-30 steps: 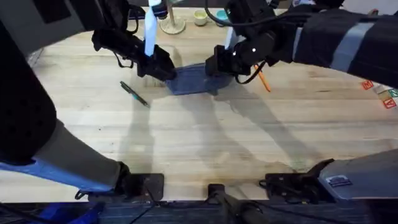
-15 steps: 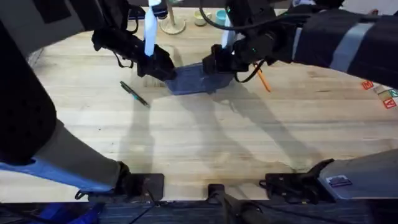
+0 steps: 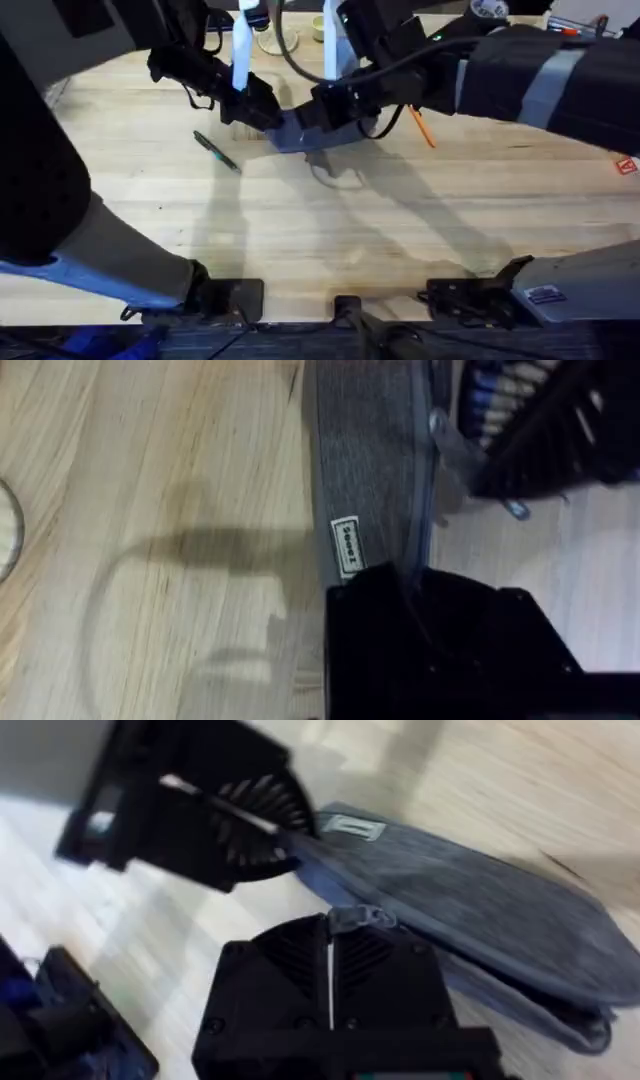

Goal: Unzip the bag, pick up the pens from the table one at a time and place them inside, then zip the bag closed.

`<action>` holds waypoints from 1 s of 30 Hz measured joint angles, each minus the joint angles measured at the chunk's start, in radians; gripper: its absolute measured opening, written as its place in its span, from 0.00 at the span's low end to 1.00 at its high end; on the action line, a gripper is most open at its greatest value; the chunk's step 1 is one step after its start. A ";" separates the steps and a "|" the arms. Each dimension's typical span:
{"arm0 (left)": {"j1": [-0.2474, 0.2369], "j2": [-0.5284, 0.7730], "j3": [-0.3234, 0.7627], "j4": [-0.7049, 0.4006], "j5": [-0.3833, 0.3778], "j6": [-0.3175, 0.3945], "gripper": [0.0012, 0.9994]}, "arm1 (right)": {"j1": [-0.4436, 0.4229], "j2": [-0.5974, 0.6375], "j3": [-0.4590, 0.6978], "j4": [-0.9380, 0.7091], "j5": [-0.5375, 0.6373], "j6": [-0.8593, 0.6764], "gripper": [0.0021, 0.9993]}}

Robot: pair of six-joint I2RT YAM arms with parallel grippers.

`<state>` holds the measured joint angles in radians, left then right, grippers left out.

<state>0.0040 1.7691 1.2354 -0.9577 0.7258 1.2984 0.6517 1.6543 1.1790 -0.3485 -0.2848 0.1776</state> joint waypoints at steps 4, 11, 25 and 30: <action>0.000 0.000 0.000 0.000 0.000 0.000 0.04 | 0.014 0.000 0.000 0.011 -0.004 -0.074 0.03; 0.008 0.000 0.000 -0.004 -0.010 0.000 0.04 | 0.063 0.000 0.000 0.095 0.008 -0.181 0.03; 0.028 0.000 0.004 0.001 -0.049 0.011 0.04 | 0.111 0.041 0.000 0.218 0.044 -0.245 0.03; 0.029 0.000 0.005 0.005 -0.055 0.011 0.04 | 0.111 0.047 -0.002 0.240 0.045 -0.254 0.03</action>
<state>0.0326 1.7691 1.2400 -0.9527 0.6712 1.3098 0.7628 1.7016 1.1770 -0.1081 -0.2398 -0.0765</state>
